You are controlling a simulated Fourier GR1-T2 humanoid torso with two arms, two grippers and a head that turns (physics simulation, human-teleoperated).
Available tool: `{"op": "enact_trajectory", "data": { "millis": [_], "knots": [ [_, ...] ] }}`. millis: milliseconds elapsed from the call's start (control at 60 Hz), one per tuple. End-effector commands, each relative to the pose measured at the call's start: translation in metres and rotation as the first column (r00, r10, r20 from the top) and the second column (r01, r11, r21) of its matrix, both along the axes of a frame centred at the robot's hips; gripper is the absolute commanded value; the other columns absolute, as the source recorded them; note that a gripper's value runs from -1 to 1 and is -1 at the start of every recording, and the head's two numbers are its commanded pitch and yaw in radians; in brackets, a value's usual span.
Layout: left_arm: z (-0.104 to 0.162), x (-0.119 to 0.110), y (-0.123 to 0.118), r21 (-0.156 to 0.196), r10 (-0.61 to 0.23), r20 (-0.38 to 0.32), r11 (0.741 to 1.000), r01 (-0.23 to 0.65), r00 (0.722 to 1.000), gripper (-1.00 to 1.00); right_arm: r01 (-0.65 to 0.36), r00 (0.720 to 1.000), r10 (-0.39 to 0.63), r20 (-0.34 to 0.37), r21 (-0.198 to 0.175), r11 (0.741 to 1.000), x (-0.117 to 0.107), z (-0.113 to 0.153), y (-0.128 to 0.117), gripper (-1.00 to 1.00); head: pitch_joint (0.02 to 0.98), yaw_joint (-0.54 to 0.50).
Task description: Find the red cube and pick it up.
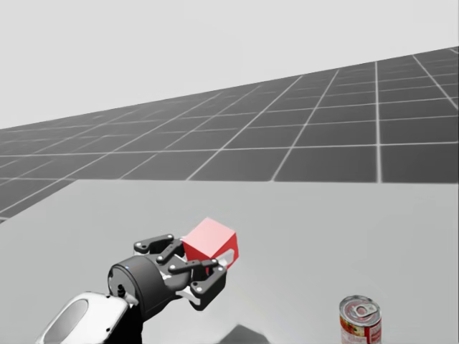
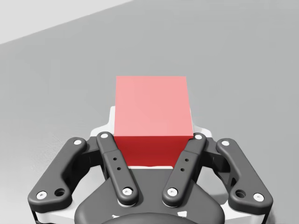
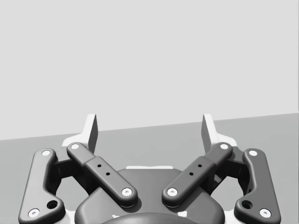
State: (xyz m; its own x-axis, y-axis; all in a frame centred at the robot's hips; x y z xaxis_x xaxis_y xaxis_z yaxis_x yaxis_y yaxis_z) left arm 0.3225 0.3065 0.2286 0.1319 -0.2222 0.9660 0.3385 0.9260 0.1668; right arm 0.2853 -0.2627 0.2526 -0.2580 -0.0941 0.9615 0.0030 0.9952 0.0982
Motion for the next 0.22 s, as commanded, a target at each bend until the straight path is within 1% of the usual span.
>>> {"op": "enact_trajectory", "data": {
  "millis": [17,100,183,217],
  "knots": [
    [0.049,0.004,-0.008,0.017,-0.100,0.087,0.995,0.099,0.991,1.00,0.000,1.000,0.000,-0.001,-0.006,1.000,0.000,0.000,0.000,-1.00,0.422,0.42],
    [0.071,0.003,-0.008,0.022,-0.087,0.131,0.996,0.085,0.988,1.00,0.001,1.000,-0.001,-0.002,-0.009,1.000,0.001,-0.001,0.001,-1.00,0.421,0.42],
    [0.093,0.000,-0.011,0.016,-0.062,0.186,0.998,0.061,0.981,1.00,0.008,1.000,-0.008,-0.007,-0.012,1.000,0.001,-0.001,0.001,-1.00,0.423,0.41],
    [0.099,-0.001,-0.012,0.008,-0.055,0.204,0.998,0.054,0.977,1.00,0.009,1.000,-0.009,-0.008,-0.012,1.000,0.001,-0.001,0.001,-1.00,0.423,0.41]
  ]
}}
